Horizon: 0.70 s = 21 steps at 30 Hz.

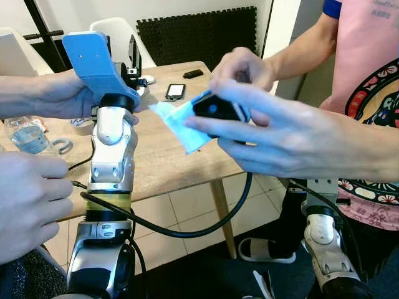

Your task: Restocking fridge

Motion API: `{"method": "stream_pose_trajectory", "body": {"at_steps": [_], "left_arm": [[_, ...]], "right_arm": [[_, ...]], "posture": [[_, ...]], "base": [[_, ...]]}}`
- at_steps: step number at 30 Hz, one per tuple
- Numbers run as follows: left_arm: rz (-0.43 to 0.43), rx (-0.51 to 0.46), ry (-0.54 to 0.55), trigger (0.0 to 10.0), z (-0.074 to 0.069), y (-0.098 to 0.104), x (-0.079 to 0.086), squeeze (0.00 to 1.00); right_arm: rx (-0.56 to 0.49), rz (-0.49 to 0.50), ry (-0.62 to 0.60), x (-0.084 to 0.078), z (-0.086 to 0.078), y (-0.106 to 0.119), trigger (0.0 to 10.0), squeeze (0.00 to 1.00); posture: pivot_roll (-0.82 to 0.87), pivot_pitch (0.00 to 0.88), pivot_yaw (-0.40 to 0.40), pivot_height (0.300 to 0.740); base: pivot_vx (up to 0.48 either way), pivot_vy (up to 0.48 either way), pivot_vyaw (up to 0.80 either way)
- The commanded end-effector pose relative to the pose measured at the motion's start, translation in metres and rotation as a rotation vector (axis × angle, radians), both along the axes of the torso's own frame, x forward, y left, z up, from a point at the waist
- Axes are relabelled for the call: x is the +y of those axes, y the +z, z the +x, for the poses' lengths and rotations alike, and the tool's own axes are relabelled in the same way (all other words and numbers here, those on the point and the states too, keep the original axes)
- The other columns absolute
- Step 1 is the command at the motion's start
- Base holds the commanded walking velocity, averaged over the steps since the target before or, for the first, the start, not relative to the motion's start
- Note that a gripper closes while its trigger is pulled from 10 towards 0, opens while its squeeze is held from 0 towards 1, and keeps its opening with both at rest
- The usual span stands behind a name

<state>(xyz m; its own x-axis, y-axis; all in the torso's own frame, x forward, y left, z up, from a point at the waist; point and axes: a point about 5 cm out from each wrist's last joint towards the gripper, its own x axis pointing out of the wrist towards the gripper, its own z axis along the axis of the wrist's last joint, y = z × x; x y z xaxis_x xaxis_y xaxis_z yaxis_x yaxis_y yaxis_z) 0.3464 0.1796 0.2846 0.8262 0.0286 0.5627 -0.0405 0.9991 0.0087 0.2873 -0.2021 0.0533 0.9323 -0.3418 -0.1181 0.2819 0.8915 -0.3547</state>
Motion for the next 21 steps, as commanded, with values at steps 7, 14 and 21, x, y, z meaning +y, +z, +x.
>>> {"method": "stream_pose_trajectory", "body": {"at_steps": [7,14,21], "left_arm": [[0.023,0.021,0.009,10.0,0.001,-0.0044,0.001,0.0],[0.023,0.019,0.007,10.0,0.001,-0.0037,0.0004,0.0],[0.022,0.018,0.006,10.0,0.0006,-0.0033,-0.0001,0.0]], "right_arm": [[-0.009,0.017,-0.029,-0.0045,0.0008,-0.0007,10.0,0.0],[-0.001,0.018,-0.033,-0.0057,0.001,-0.0033,10.0,0.0],[0.003,0.021,-0.034,-0.0057,0.0018,-0.0044,10.0,0.0]], "posture": [[-0.02,0.0,0.003,0.74],[-0.01,0.0,0.001,0.74],[-0.01,0.0,0.003,0.74]], "base": [[0.0,0.0,0.0],[0.0,0.0,0.0],[0.0,0.0,0.0]]}}
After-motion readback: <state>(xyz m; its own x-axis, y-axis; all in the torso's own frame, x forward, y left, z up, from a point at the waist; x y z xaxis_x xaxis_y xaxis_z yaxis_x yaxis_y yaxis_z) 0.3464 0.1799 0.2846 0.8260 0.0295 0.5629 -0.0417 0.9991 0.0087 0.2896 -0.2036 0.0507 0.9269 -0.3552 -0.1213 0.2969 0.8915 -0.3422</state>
